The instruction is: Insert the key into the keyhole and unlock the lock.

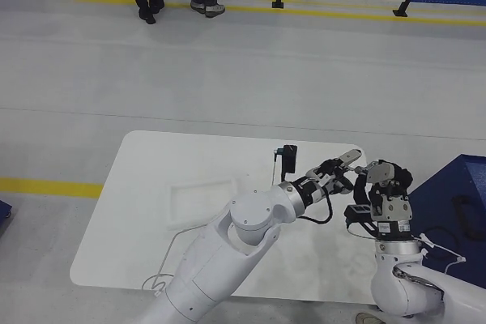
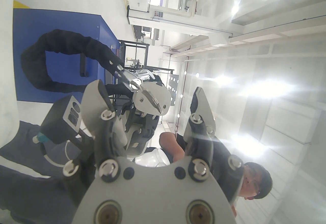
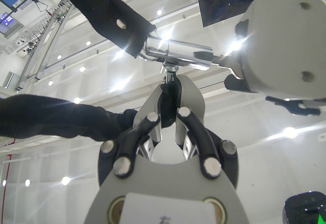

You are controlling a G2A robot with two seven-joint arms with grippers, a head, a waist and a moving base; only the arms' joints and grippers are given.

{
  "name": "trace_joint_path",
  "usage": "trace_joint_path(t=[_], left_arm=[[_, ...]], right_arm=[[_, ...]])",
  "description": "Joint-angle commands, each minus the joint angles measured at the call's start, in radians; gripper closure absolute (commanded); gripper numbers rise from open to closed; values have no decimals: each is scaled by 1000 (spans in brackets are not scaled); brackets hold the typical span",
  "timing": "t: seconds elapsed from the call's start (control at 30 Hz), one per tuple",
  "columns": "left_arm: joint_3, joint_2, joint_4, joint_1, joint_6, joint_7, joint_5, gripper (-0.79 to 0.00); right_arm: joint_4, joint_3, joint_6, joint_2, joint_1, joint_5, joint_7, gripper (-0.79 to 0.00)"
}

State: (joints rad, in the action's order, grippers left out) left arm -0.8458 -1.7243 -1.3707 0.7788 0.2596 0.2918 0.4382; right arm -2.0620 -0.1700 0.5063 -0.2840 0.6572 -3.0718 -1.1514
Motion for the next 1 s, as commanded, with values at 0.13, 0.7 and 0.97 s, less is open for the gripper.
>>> trace_joint_path(t=[0.13,0.7,0.97], left_arm=[[-2,-9,16,-13,14,-20,14,-299],[-14,-6,-48,26,103,-20,-22,-71],[-18,-4,-59,32,138,-16,-48,0]], right_arm=[[2,0,0,6,2,0,-6,0],[-6,0,22,10,1,0,-7,0],[-7,0,23,9,-7,0,-1,0]])
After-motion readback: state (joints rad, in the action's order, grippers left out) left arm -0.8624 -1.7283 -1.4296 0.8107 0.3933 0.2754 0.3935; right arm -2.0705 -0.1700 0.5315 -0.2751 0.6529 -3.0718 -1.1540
